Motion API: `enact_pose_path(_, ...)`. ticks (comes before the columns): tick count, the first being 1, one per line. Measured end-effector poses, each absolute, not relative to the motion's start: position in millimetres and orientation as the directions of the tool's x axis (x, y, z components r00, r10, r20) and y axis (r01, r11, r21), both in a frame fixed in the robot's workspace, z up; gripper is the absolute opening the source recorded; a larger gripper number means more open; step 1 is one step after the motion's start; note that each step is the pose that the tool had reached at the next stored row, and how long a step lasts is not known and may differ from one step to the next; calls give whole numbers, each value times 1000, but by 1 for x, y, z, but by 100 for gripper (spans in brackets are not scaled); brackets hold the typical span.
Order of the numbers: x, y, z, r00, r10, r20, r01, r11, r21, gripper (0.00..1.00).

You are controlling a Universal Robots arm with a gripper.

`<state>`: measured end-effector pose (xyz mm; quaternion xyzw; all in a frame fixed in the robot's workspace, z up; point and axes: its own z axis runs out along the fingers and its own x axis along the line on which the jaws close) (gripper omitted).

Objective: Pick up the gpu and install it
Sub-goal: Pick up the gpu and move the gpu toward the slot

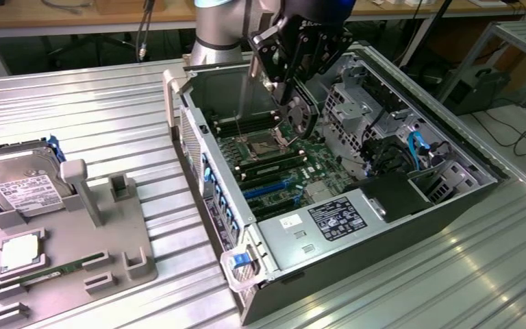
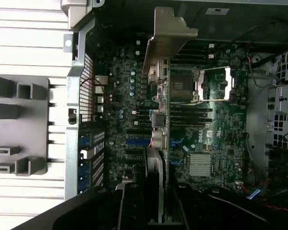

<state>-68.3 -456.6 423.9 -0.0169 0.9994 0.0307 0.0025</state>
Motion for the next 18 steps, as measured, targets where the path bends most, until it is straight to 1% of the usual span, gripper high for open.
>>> enact_pose_path(18, -33, -457, 421, -999, -34, -7, -34, 998, 61, 27)
